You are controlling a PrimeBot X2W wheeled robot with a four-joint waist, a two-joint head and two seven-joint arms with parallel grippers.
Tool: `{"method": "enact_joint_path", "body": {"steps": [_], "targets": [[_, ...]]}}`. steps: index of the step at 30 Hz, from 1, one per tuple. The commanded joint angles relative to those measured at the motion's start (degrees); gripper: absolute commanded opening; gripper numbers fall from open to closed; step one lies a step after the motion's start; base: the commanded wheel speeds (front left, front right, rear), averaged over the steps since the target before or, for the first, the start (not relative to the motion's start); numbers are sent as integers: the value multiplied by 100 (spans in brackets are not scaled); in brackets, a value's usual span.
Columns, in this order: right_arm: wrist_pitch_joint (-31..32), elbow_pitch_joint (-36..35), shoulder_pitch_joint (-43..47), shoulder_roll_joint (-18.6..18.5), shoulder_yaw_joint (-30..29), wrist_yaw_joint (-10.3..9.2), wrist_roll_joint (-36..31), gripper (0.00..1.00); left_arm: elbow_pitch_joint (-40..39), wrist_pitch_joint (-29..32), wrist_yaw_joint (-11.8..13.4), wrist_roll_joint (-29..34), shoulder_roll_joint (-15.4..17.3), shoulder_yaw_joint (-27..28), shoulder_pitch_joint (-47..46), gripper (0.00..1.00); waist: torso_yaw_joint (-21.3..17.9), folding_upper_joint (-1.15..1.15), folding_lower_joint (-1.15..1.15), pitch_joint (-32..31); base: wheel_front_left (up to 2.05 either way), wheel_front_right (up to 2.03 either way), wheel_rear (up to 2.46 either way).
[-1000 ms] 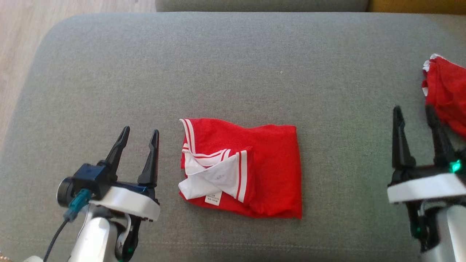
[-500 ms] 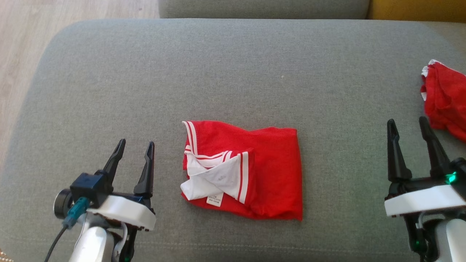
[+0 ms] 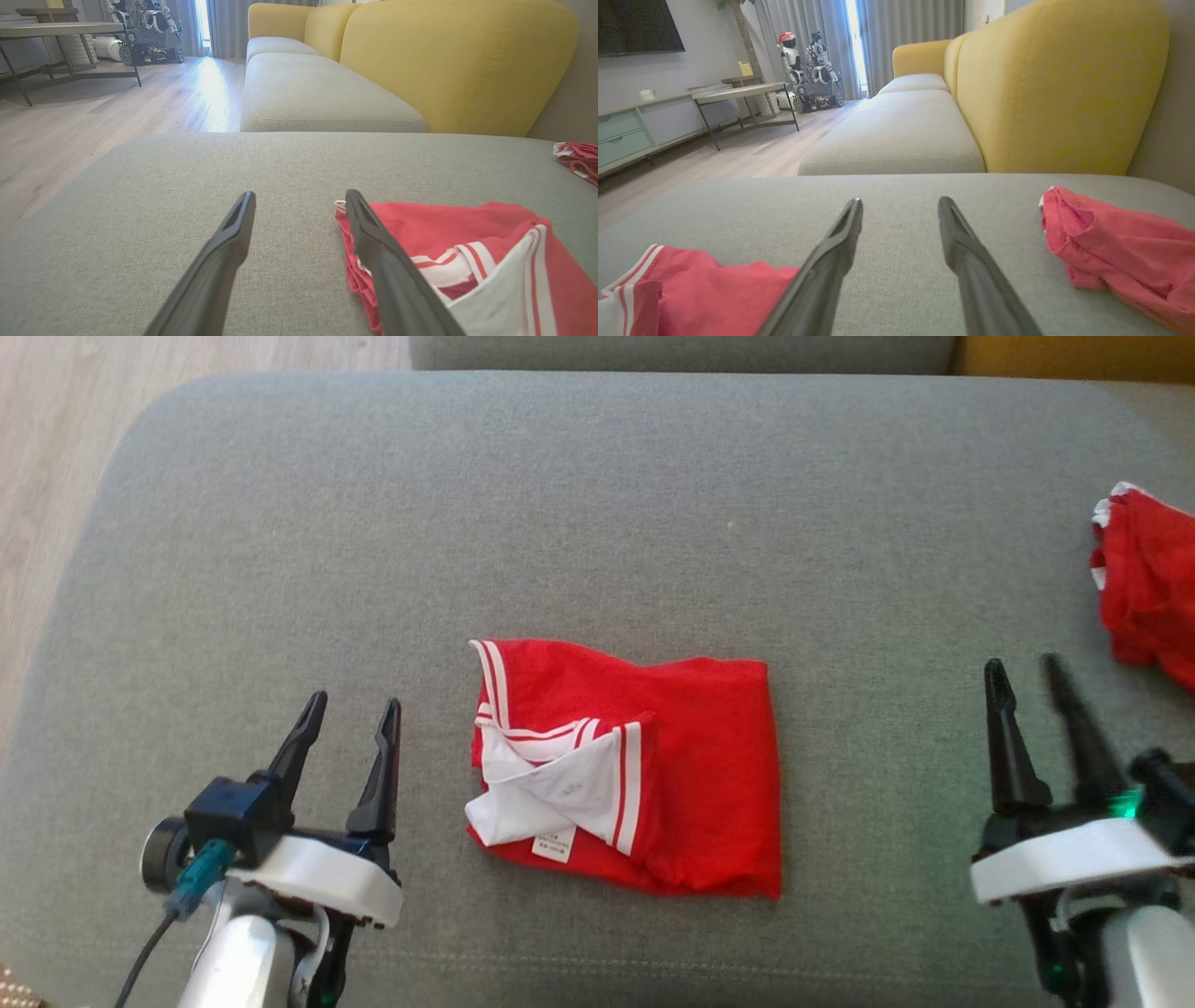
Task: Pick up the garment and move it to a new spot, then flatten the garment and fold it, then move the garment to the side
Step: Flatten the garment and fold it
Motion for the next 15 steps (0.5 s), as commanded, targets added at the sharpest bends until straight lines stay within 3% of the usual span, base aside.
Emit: {"method": "enact_joint_path", "body": {"steps": [1, 15], "targets": [[22, -121, -256, -15, 204, 21, 31, 0, -190, -3, 28, -57, 127, 148, -307, 100, 38, 0, 0, 40, 0, 0, 0], [37, 1513, -1201, 269, 2274, 21, 453, 0, -65, -45, -3, -83, 43, -8, -581, 100, 473, 0, 0, 217, 0, 0, 0]]}}
